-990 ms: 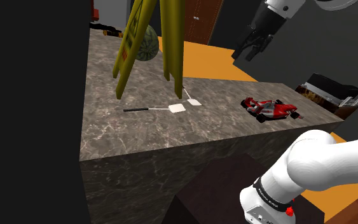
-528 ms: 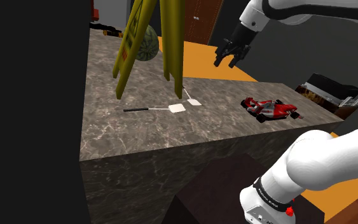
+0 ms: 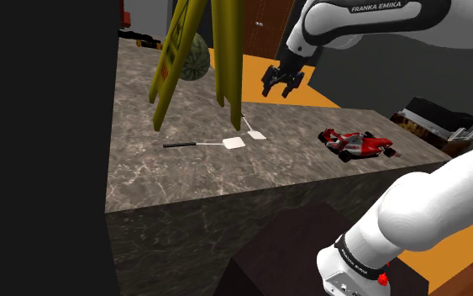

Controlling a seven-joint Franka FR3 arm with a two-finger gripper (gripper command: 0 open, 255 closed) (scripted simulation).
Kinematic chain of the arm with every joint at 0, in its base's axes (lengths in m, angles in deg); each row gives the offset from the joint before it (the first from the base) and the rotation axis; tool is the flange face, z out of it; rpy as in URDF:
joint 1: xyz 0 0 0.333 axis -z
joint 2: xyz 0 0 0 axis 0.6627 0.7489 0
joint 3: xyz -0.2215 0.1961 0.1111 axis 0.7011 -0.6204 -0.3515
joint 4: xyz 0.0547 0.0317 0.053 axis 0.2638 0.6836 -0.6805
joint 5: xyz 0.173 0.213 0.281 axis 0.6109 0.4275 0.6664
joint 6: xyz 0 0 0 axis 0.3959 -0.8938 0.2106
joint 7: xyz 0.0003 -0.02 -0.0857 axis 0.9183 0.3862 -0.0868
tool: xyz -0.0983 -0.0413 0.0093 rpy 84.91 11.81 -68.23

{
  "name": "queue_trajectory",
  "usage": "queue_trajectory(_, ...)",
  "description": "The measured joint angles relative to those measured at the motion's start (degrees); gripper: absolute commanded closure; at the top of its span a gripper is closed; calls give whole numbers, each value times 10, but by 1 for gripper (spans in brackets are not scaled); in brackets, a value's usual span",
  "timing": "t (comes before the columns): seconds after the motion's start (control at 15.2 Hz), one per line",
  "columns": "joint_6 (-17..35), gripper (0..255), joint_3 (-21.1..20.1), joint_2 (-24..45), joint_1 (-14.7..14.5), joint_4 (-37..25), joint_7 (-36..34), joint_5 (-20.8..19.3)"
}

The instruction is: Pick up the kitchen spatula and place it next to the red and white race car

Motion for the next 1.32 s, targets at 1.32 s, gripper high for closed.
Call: queue_trajectory(1.32, 116, 0, 23, 344, 25, -180, 2, 36)
